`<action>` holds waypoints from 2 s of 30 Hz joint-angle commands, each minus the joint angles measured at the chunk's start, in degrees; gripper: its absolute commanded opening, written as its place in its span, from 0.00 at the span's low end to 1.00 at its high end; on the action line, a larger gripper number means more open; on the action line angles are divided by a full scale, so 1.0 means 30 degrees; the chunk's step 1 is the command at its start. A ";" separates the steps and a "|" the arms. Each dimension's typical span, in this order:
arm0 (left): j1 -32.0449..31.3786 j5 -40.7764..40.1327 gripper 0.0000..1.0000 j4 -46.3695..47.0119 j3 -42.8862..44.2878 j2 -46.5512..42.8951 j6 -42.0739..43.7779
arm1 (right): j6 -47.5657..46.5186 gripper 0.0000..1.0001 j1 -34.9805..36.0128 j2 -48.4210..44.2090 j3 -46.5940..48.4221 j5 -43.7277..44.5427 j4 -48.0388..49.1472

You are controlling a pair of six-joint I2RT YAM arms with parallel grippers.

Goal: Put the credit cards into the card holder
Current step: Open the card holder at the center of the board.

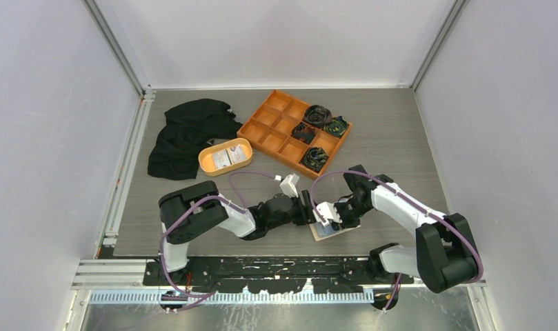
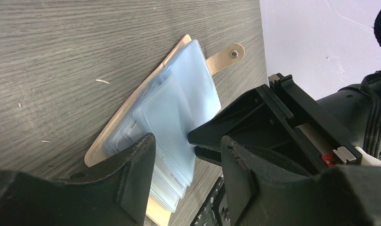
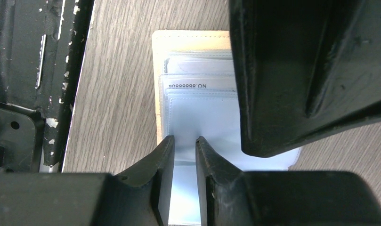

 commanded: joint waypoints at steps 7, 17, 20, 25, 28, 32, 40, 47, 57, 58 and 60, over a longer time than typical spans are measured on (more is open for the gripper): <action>-0.0236 -0.0798 0.55 -0.1362 0.0689 0.0808 -0.0252 | 0.1075 0.43 -0.0340 -0.1178 0.1428 -0.0064 -0.1536; -0.0209 -0.0619 0.55 -0.1349 0.1302 0.1253 0.0039 | 0.2562 0.43 -0.6883 -0.1494 0.2308 0.0749 -0.1230; -0.0198 -0.0358 0.55 -0.1167 0.1533 0.1467 0.0131 | 0.3611 0.42 -0.7428 -0.0196 0.2351 0.1437 -0.0445; -0.0201 0.0287 0.55 -0.0649 0.2117 0.1882 0.0446 | 0.4533 0.42 -0.7693 0.1836 0.2465 0.2098 0.0309; -0.0210 0.0730 0.55 -0.0165 0.2523 0.2198 0.0640 | 0.4532 0.42 -0.7819 0.2539 0.2556 0.1646 0.0059; -0.0192 0.1276 0.56 0.0813 0.3254 0.2825 0.0894 | 0.4530 0.42 -0.7996 0.2852 0.2998 0.0663 -0.0770; -0.0176 0.2729 0.56 0.1285 0.5105 0.4195 0.1221 | 0.5031 0.41 -0.9856 0.3209 0.4110 -0.1637 -0.2190; 0.0102 0.3601 0.57 0.1858 0.6157 0.4738 0.1455 | 0.5876 0.42 -1.1014 0.2974 0.4601 -0.2467 -0.2529; 0.0439 0.3737 0.57 0.2684 0.7181 0.5635 0.0564 | -0.0293 0.49 -1.1950 0.2247 0.5306 -0.4413 -0.7567; 0.0476 0.3600 0.57 0.2891 0.7022 0.5659 0.0379 | -0.1554 0.52 -1.2159 0.1897 0.5139 -0.4666 -0.8138; 0.0589 0.3319 0.57 0.3413 0.6663 0.5708 -0.0062 | -0.2770 0.56 -1.2427 0.1075 0.4672 -0.4870 -0.8294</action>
